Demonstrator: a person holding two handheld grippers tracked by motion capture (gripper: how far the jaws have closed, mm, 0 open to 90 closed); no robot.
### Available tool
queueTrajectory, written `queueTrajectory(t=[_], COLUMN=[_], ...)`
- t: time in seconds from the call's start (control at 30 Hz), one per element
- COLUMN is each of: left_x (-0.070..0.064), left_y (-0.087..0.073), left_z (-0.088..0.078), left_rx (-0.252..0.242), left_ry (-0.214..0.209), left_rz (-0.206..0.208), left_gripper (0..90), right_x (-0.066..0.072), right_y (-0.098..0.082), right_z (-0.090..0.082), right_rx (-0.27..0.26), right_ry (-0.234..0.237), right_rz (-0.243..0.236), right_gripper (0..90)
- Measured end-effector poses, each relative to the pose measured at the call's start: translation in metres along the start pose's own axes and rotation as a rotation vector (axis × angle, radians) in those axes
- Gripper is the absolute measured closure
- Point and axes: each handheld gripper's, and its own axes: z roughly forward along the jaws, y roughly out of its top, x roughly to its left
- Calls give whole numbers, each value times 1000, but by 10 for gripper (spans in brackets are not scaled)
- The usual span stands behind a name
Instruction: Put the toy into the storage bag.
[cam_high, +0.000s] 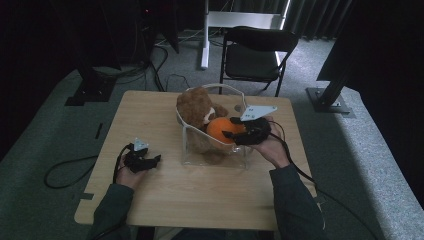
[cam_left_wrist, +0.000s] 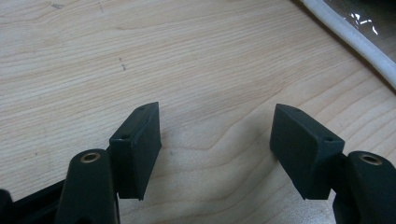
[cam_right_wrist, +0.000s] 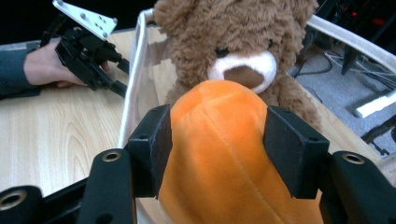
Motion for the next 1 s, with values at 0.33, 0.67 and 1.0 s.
queueTrajectory(t=[0.33,0.67,1.0], left_x=[0,0,0], left_y=[0,0,1], left_z=[0,0,1], left_rx=[0,-2,0], left_ry=[0,0,1], left_rz=[0,-3,-5], left_gripper=[343,343,342], right_x=[-1,-6,-16], right_y=[-5,-24,-42], right_z=[-23,-51,-72], right_rx=[-87,-178,-211], right_ry=[-37,-132,-203], right_rz=[15,80,141], right_gripper=[410,388,377])
